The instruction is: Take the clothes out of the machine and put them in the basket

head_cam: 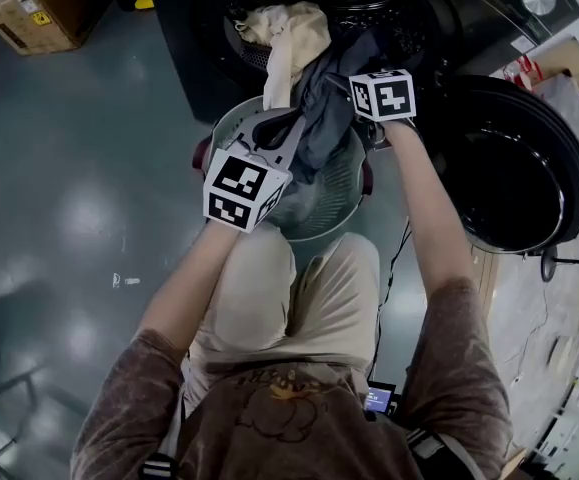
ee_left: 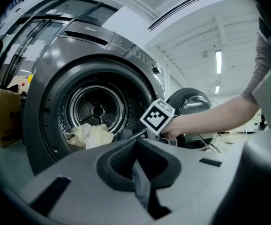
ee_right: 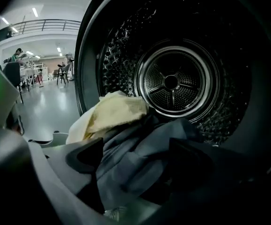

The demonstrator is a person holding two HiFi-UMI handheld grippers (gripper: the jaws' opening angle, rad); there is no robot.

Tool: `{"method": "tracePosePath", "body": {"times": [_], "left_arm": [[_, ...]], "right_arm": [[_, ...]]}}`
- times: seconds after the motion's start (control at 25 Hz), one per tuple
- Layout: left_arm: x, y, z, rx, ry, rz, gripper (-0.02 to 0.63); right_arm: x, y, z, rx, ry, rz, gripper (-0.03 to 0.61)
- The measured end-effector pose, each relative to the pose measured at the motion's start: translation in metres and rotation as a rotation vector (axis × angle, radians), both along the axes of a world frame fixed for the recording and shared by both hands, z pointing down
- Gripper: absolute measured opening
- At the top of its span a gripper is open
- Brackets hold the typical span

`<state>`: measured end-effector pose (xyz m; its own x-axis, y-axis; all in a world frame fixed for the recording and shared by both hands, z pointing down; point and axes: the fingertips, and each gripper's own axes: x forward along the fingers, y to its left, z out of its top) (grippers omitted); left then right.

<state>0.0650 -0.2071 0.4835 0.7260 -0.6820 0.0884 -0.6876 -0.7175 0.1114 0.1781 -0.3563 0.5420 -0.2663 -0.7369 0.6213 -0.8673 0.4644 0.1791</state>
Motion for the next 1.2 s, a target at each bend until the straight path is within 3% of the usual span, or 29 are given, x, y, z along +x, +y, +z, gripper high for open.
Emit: {"method": "tracePosePath", "body": {"times": [0.24,0.32,0.52,0.8,0.92,1.04,1.12,1.2], "left_arm": [[0.003,-0.003,0.003,-0.007,0.009,0.025,0.005],[0.003,-0.004,0.005,-0.012,0.015,0.030,0.005],[0.002,-0.008,0.008,-0.026,0.034,0.036,0.005],[-0.002,-0.012,0.012,-0.039,0.049,0.036,0.005],[-0.003,-0.014,0.012,-0.041,0.054,0.039,0.005],[-0.003,-0.015,0.012,-0.045,0.061,0.039,0.005],[-0.003,-0.014,0.012,-0.043,0.066,0.042,0.005],[-0.002,-0.014,0.011,-0.042,0.068,0.044,0.005]], "right_arm": [[0.002,-0.025,0.016,-0.056,0.088,0.003,0.479],[-0.006,-0.030,0.021,-0.083,0.102,-0.023,0.538],[-0.005,-0.045,0.036,-0.138,0.224,-0.032,0.558],[-0.007,-0.053,0.060,-0.256,0.197,-0.042,0.538],[-0.011,-0.050,0.063,-0.290,0.173,-0.064,0.486],[-0.021,-0.044,0.064,-0.310,0.150,-0.095,0.364],[-0.022,-0.042,0.061,-0.290,0.144,-0.098,0.319],[-0.021,-0.041,0.054,-0.264,0.128,-0.084,0.195]]}}
